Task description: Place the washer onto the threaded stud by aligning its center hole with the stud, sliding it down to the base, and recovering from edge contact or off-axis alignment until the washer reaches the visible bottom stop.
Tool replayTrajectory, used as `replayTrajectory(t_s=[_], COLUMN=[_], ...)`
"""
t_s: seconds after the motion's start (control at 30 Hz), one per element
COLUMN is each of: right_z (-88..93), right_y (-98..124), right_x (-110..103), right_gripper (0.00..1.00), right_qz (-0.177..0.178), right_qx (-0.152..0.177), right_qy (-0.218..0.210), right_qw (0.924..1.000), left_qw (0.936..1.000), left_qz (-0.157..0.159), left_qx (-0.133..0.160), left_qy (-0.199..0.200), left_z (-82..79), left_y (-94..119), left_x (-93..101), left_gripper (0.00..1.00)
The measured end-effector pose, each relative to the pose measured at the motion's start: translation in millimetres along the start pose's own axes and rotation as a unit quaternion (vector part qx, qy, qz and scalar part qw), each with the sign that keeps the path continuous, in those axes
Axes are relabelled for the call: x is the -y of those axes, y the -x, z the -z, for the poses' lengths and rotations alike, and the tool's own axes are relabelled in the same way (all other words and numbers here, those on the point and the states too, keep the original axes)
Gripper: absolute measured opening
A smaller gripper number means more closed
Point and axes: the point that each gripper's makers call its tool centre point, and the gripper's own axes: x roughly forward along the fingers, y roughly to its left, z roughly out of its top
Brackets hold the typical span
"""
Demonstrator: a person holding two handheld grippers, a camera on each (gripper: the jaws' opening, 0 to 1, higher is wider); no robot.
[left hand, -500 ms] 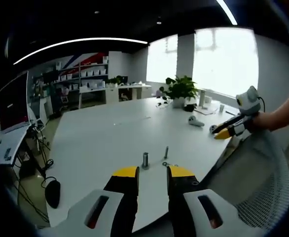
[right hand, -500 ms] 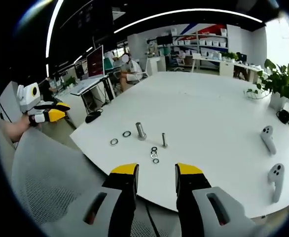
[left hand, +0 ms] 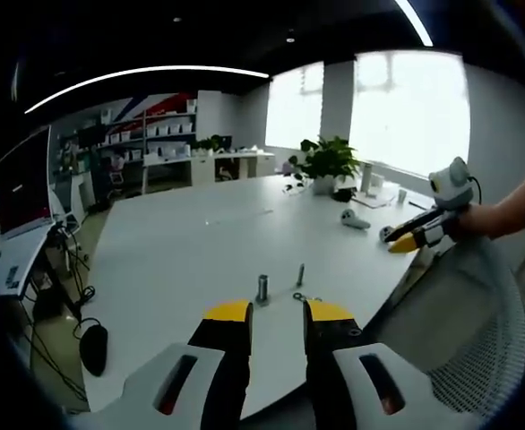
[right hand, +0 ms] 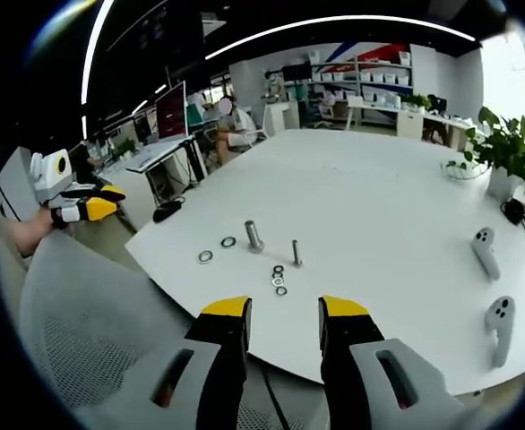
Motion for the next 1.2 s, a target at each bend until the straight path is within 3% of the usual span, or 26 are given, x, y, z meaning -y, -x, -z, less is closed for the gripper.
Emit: replayTrajectory(t_s=[0.23,0.33,0.53,0.63,0.73,1.2], right_z=[1.2,5.4,4.1,10.3,6.5,4.4], right_y=[0.9,2.9,3.6,1.4,0.3,-3.4], right_x=[6.9,17.7,15.9,14.2,6.8,-17.9], right_gripper=[0.31,0.31,0.31,0.31,0.31,0.31], right_qz=[0.017,0.046,0.044,0.036,0.017,-0.043], right_qx=[-0.004,-0.014,-0.009,-0.021,-0.012,-0.007], right_qy=[-0.004,0.0,-0.008,-0.021,-0.014,-0.003], right_qw=[0.9998,0.9988,0.9989,0.9989,0.9997,0.999], left_qw=[0.9999,0.9998,0.9994,0.9987,0.9984,0.997], left_qz=[-0.008,-0.013,-0.024,-0.03,-0.03,-0.059], left_qx=[-0.007,-0.013,-0.025,-0.039,-0.046,-0.048], left_qy=[0.002,0.006,0.006,0.013,0.013,0.017], left_z=[1.8,4.3,8.8,14.2,16.6,19.6], left_y=[-0.8,-1.0,-1.0,-1.7,-2.3,2.5], left_x=[-2.5,-4.9,-8.8,-11.3,-11.3,-21.7], left_gripper=[0.2,0.2,0.2,0.21,0.21,0.22])
